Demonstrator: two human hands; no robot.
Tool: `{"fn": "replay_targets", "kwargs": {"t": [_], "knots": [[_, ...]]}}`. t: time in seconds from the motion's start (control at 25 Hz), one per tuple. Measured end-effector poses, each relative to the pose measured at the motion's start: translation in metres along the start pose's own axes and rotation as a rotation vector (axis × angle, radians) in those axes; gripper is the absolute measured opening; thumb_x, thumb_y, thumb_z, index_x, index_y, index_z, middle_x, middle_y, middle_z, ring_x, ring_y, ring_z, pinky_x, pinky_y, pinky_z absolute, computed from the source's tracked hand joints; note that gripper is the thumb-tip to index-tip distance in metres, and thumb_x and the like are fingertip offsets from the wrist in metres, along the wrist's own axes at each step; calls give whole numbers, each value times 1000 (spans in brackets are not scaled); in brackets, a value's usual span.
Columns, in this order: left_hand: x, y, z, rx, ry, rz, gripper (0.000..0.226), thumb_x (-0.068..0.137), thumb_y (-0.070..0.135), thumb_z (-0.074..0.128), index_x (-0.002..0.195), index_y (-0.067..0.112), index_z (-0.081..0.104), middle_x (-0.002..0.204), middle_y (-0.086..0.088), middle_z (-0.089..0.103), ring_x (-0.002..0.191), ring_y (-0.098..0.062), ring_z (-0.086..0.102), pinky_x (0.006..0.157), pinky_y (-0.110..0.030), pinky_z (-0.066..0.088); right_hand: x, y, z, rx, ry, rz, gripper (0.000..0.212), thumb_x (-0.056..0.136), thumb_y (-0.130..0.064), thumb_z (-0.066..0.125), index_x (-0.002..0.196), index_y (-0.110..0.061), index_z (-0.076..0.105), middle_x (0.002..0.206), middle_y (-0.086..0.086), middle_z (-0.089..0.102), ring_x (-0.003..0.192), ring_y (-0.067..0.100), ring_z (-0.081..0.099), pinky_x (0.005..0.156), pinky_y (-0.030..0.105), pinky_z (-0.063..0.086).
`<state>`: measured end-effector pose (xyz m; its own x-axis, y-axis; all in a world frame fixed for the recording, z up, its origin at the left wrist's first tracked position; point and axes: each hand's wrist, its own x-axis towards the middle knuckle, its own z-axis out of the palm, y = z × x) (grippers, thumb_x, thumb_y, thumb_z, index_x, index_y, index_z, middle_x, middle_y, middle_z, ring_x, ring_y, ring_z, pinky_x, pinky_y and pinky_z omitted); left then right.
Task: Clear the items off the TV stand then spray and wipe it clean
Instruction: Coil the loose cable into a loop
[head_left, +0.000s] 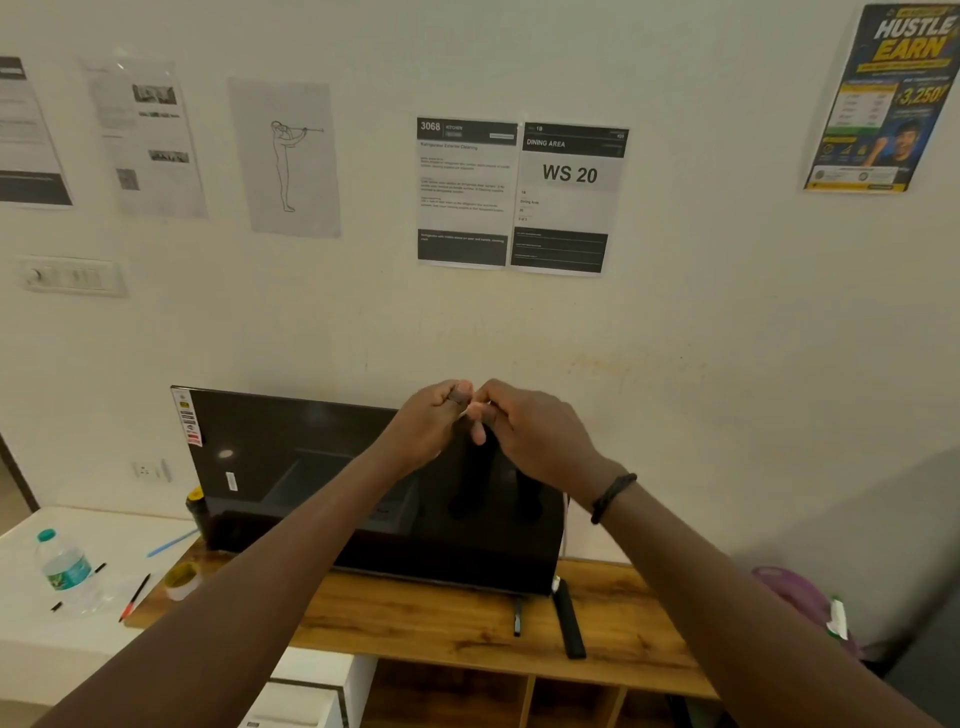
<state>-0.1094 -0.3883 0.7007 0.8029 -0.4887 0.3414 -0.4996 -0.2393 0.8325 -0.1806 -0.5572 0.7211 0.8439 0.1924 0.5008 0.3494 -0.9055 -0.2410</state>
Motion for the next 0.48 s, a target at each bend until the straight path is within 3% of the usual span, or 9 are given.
{"fn": "replay_targets", "kwargs": {"t": [0.12, 0.28, 0.36, 0.48], "knots": [[-5, 0, 1, -229, -158, -65, 56, 109, 53, 30, 91, 15, 68, 55, -1, 53, 44, -12, 38, 45, -20, 34, 12, 13, -15, -38, 58, 21, 19, 106, -40, 51, 110, -26, 63, 73, -14, 56, 60, 3, 51, 55, 24, 38], [-8, 6, -5, -646, -341, -21, 43, 110, 47, 37, 94, 16, 62, 60, -1, 42, 41, -11, 27, 40, -20, 30, 12, 24, -9, 153, 117, 87, 24, 106, -39, 51, 111, -23, 67, 85, -4, 70, 70, 15, 61, 63, 32, 51], [-6, 9, -4, -761, -267, 17, 39, 110, 45, 39, 101, 15, 63, 72, -6, 57, 40, -10, 33, 42, -20, 33, 5, 21, 9, 234, 123, 143, 23, 108, -34, 50, 115, -23, 69, 85, -4, 69, 66, 12, 59, 62, 29, 47], [1, 15, 1, -803, -89, 35, 39, 110, 40, 37, 118, 8, 58, 113, -16, 74, 47, -13, 53, 47, -22, 43, -5, 10, 38, 320, 57, 220, 25, 109, -29, 48, 126, -24, 66, 81, -7, 66, 60, 8, 53, 60, 31, 46]]}}
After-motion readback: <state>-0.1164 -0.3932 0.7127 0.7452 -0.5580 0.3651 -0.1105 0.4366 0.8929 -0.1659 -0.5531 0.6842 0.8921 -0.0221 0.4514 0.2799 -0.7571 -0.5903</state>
